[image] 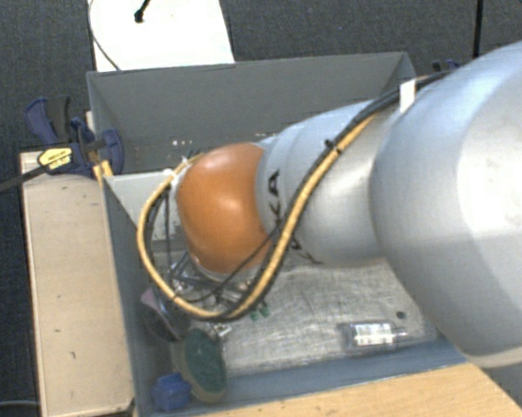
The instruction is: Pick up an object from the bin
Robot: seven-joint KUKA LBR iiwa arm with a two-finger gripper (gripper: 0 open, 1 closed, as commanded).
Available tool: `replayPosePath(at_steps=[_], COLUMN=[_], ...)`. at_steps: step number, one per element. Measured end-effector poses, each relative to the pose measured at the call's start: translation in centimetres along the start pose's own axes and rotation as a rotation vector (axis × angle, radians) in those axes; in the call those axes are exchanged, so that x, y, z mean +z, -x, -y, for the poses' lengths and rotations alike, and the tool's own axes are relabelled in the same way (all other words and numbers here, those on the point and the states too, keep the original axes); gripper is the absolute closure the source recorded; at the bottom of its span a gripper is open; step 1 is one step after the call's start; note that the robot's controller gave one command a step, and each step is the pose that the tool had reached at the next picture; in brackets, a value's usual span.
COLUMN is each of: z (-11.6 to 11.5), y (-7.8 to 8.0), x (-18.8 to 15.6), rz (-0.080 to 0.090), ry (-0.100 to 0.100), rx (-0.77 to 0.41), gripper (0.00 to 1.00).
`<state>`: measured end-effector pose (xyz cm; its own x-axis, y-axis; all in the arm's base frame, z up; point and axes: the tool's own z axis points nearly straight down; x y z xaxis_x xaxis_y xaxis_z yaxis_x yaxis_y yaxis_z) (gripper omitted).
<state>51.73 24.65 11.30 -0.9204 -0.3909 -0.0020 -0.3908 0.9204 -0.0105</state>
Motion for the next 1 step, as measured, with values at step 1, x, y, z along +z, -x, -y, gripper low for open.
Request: replayPosePath(at_steps=[1], z=[2.95], y=[1.85], x=[-0.12], rz=[0.001], ry=[0.007], rx=[0.2], gripper=[0.0])
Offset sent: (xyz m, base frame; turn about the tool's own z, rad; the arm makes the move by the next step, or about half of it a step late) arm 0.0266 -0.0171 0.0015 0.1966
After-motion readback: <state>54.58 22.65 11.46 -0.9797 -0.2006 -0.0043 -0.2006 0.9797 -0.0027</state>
